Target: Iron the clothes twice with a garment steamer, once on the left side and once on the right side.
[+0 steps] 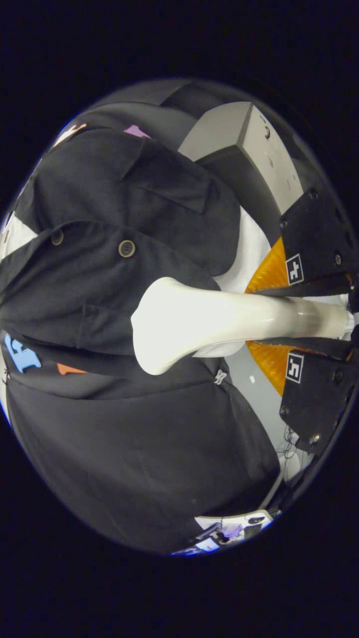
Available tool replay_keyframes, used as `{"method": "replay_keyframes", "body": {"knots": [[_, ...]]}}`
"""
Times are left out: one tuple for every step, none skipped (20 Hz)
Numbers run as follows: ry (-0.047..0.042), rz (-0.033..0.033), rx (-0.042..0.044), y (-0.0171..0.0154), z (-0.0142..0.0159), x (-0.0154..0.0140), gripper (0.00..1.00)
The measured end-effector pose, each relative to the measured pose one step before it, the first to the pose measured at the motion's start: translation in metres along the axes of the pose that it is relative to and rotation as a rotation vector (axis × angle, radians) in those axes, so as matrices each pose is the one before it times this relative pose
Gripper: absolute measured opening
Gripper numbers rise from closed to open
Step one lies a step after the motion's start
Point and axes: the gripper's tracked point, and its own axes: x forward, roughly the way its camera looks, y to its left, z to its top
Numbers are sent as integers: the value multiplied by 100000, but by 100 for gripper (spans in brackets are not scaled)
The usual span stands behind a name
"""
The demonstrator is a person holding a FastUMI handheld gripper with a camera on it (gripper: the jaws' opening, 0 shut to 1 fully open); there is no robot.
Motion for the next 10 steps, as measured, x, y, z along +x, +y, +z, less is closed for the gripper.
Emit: {"method": "replay_keyframes", "body": {"knots": [[1354,-187,-112,-11,-600,640,36],[1215,-165,-234,35,-459,443,36],[1217,39,-287,124,-676,440,36],[1283,193,-496,101,-468,290,36],[940,234,-332,94,-527,394,36],[848,221,-321,19,-406,358,36],[970,358,-323,127,-431,276,36],[493,375,-70,33,-232,124,36],[256,115,-357,-124,-292,235,36],[182,238,-248,-52,-104,91,36]]}}
